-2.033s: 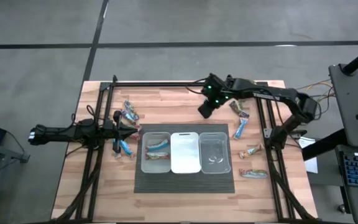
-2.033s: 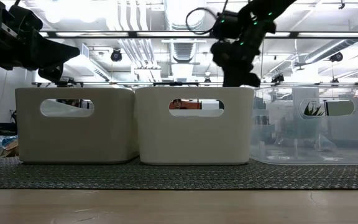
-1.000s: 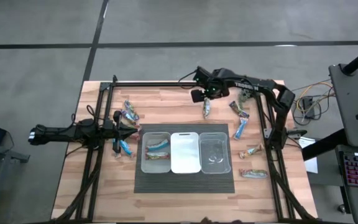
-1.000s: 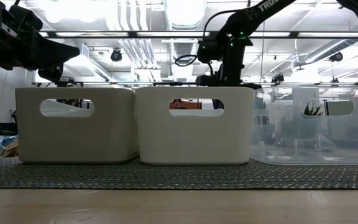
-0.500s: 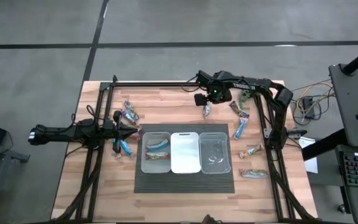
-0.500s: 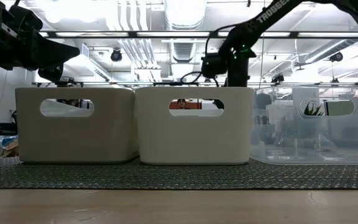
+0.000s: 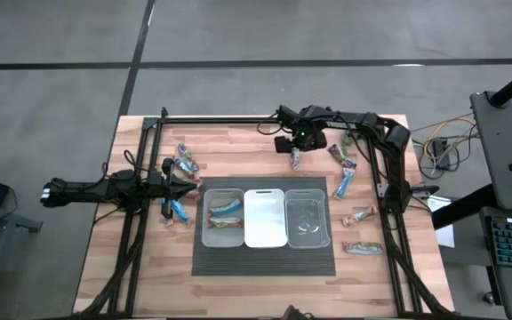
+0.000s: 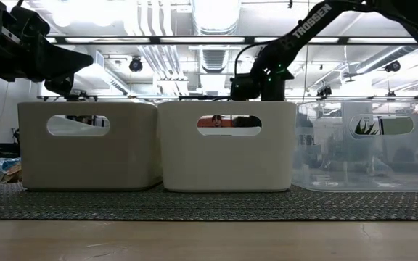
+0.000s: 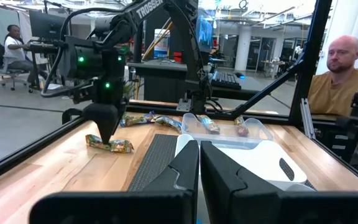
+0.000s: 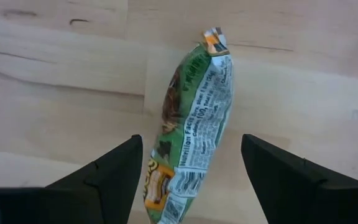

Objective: Pick and place Granola Bars by type
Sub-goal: Put the yellow granola bar into the transparent bin

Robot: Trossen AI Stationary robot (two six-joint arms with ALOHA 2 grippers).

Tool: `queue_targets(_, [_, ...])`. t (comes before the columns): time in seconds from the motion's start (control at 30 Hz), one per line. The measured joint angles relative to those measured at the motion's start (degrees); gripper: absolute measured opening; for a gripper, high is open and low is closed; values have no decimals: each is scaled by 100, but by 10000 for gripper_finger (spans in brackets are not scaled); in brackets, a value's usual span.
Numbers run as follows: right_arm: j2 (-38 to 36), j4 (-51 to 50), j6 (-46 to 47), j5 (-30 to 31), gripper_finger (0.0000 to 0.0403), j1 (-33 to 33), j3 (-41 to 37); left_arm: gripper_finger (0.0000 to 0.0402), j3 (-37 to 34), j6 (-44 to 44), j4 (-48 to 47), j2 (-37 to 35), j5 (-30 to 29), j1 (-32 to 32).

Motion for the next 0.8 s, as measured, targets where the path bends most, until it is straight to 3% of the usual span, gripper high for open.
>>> queue_targets(0.8, [12,293,282,157,230,56,-242,0,2,0,1,0,1,0])
